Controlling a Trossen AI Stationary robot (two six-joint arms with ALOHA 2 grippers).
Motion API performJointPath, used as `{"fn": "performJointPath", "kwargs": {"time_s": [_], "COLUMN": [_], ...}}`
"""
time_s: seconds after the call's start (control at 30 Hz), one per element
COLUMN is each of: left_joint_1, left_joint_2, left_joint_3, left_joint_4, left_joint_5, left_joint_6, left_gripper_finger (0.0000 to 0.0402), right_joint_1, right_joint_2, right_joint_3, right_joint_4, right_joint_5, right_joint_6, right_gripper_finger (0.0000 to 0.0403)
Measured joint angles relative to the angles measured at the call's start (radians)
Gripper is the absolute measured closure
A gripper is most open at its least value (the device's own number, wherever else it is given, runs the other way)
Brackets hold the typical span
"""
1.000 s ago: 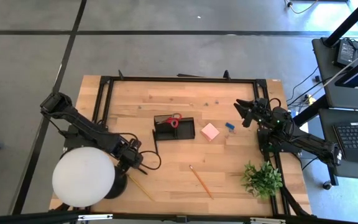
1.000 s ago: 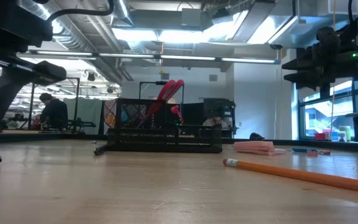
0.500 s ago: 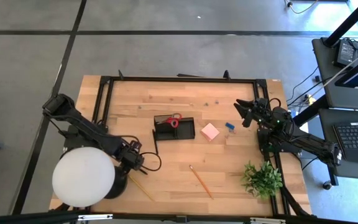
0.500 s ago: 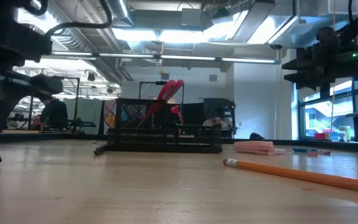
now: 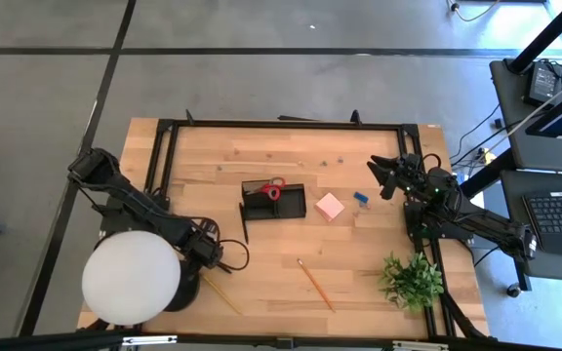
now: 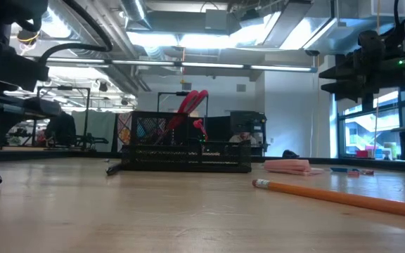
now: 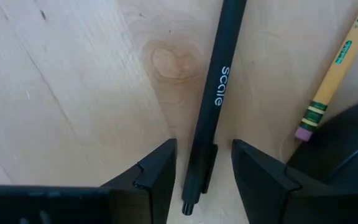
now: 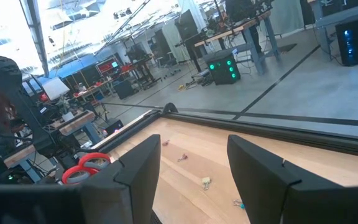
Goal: Pick and place office supplies into organizer
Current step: Put the black pen into the desk organizer
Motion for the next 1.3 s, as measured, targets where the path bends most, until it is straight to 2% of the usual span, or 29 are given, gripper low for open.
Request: {"fn": "performJointPath", "kwargs": {"time_s": [0.67, 0.87, 1.07, 1.3], "left_joint_1": [0.020, 0.033, 0.068, 0.136], "left_joint_2": [0.008, 0.009, 0.009, -0.059], "left_joint_3": [0.009, 0.018, 0.061, 0.071], "left_joint_4": [-0.009, -0.014, -0.097, -0.092], "left_joint_5": [-0.013, -0.010, -0.038, -0.072], "left_joint_6": [0.000, 0.000, 0.002, -0.051], "left_gripper_finger": [0.0343, 0.0349, 0.0349, 0.0349], "right_joint_1": [0.000, 0.000, 0.000, 0.000], "right_joint_2": [0.000, 0.000, 0.000, 0.000], "right_joint_3": [0.000, 0.000, 0.000, 0.000], "right_joint_4": [0.000, 0.000, 0.000, 0.000], "right_joint_5": [0.000, 0.000, 0.000, 0.000], "right_joint_6": [-0.005, -0.005, 0.000, 0.000], "right_gripper_finger": [0.0212, 0.0212, 0.0212, 0.0212]}}
